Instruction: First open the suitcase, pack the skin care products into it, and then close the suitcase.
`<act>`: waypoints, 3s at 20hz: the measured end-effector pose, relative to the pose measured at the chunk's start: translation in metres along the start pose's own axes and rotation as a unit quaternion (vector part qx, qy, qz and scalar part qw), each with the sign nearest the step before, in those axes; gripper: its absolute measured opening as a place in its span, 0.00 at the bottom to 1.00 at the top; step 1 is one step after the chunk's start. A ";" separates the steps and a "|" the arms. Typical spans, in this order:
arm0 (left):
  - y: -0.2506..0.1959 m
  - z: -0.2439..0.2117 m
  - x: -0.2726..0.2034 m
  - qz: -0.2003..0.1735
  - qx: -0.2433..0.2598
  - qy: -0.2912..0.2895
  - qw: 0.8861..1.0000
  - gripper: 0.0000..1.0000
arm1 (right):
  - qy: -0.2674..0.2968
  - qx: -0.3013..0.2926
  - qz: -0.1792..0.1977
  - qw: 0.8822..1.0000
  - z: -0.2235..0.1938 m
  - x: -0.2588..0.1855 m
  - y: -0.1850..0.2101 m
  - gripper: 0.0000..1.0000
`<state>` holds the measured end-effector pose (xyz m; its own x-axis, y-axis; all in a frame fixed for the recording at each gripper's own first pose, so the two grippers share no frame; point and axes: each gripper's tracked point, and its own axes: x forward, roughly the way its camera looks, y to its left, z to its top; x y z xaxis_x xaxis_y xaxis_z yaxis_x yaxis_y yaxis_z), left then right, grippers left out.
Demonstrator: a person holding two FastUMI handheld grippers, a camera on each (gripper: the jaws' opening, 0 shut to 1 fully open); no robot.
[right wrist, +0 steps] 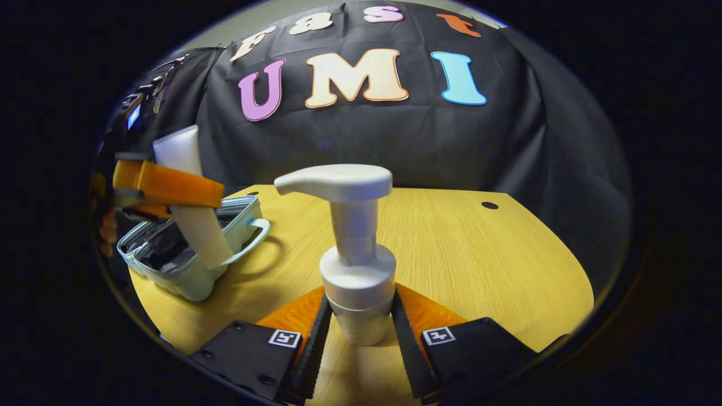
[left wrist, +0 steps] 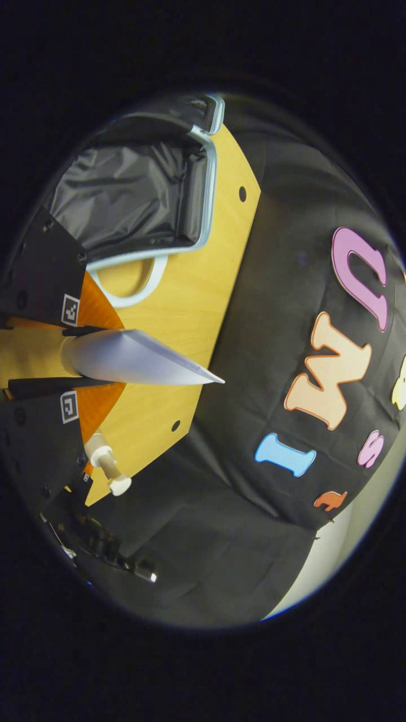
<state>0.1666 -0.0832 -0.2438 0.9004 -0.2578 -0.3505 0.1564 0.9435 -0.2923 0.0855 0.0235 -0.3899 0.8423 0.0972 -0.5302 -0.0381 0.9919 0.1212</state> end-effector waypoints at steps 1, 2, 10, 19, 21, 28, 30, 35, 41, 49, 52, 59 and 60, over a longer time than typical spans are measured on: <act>0.008 0.010 -0.012 0.001 -0.009 0.001 1.000 0.27 | 0.001 0.000 -0.007 1.000 0.000 0.000 -0.002 0.63; 0.016 0.018 -0.024 0.003 -0.016 0.001 1.000 0.27 | 0.006 0.002 -0.012 1.000 0.000 0.002 -0.004 0.61; 0.126 -0.003 -0.082 0.072 -0.043 0.125 0.989 0.27 | 0.034 0.002 0.033 0.999 0.053 -0.027 0.056 0.60; 0.174 -0.060 -0.069 0.063 -0.074 0.247 0.964 0.28 | 0.086 -0.001 0.153 0.984 0.081 -0.039 0.225 0.60; 0.180 -0.062 -0.066 0.062 -0.079 0.250 0.963 0.33 | 0.099 -0.007 0.160 0.982 0.073 -0.035 0.245 0.59; 0.187 0.000 -0.070 0.055 -0.104 0.155 0.981 0.80 | 0.147 -0.014 0.160 0.976 0.043 -0.007 0.288 0.59; 0.187 0.030 -0.087 0.050 -0.106 0.114 0.987 0.89 | 0.166 -0.018 0.157 0.973 0.031 0.001 0.296 0.59; 0.208 0.077 -0.147 0.058 -0.117 0.038 0.991 0.89 | 0.198 -0.024 0.143 0.969 0.009 0.018 0.303 0.60; 0.298 0.094 -0.239 0.145 -0.188 -0.048 0.970 0.89 | 0.213 -0.007 0.132 0.968 -0.004 0.030 0.307 0.60; 0.434 0.061 -0.323 0.299 -0.244 -0.093 0.918 0.89 | 0.130 0.037 0.139 0.981 0.048 0.007 0.292 0.99; 0.474 0.035 -0.331 0.328 -0.260 -0.068 0.906 0.89 | 0.083 0.056 0.126 0.987 0.080 -0.018 0.270 0.99; 0.516 -0.001 -0.296 0.303 -0.331 -0.033 0.893 0.85 | 0.050 0.031 0.050 0.997 0.107 -0.063 0.197 0.98; 0.521 -0.003 -0.289 0.297 -0.342 -0.034 0.891 0.82 | 0.050 0.034 0.041 0.997 0.106 -0.067 0.191 0.94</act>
<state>-0.0134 0.4821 -0.2971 0.7678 0.2793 -0.5766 -0.6190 0.5554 -0.5553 0.0789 0.1980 -0.2420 0.7803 0.1893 -0.5961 -0.0652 0.9725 0.2234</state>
